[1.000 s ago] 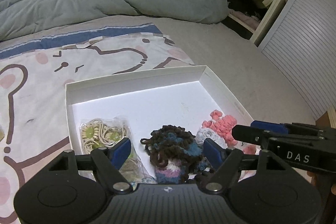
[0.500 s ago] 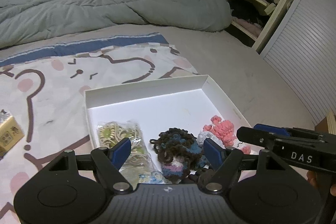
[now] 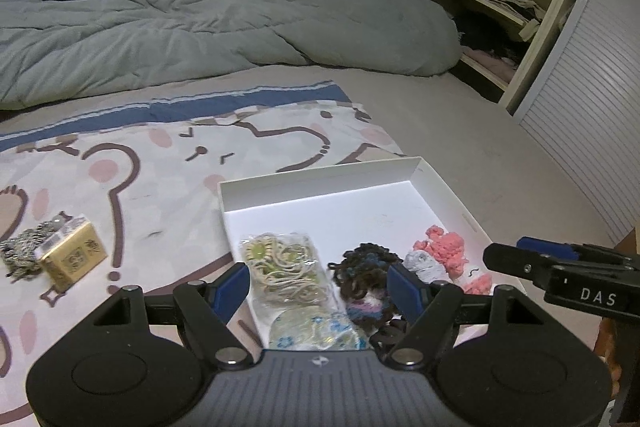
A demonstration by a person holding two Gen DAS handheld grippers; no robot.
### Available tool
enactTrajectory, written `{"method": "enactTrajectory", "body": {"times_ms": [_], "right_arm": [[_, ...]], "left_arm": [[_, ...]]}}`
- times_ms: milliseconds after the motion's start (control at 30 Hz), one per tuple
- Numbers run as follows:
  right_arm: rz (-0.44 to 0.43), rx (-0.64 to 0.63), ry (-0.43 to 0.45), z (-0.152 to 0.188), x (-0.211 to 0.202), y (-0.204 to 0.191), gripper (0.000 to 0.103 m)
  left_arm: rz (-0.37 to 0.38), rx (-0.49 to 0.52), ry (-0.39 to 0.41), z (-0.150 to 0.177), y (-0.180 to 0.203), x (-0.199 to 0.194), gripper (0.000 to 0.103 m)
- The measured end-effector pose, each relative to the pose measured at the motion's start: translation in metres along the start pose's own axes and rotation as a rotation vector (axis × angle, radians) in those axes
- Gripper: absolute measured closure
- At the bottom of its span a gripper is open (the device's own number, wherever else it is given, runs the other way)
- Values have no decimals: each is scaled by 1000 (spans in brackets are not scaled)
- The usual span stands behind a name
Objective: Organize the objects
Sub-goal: 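Lower the scrunchie and lace bundle into the tray and open both tools, then withdraw both tools from the tray toward the cord bundle and yellow box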
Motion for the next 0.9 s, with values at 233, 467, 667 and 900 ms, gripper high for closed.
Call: {"method": "enactTrajectory", "body": {"times_ms": [233,467,667,900], "right_arm": [[-8,-13,17,1,-14,-4,39],[7,-40,39,3,-26,-8,28],[26,-67,52,7,-33,-9,20],[51,-66,68,7,-36,-8,5]], "left_arm": [[-32,14,16,3,-3,-23,25],[-84,23,41,7,-8,-42,3],[-152,36,65,10,-18,-53,0],[-168,0,68,16,-32,-59,0]]}}
Point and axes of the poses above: each gripper's, at about its wrist camera, not at the fingertips, and x roughly the way its jaws point, y to its right, z to its underside, the point moved 10 cm from there along x, roughly the way its jaws point, and after that the axes turned 15 degrees about z, right-handed, at the moved point
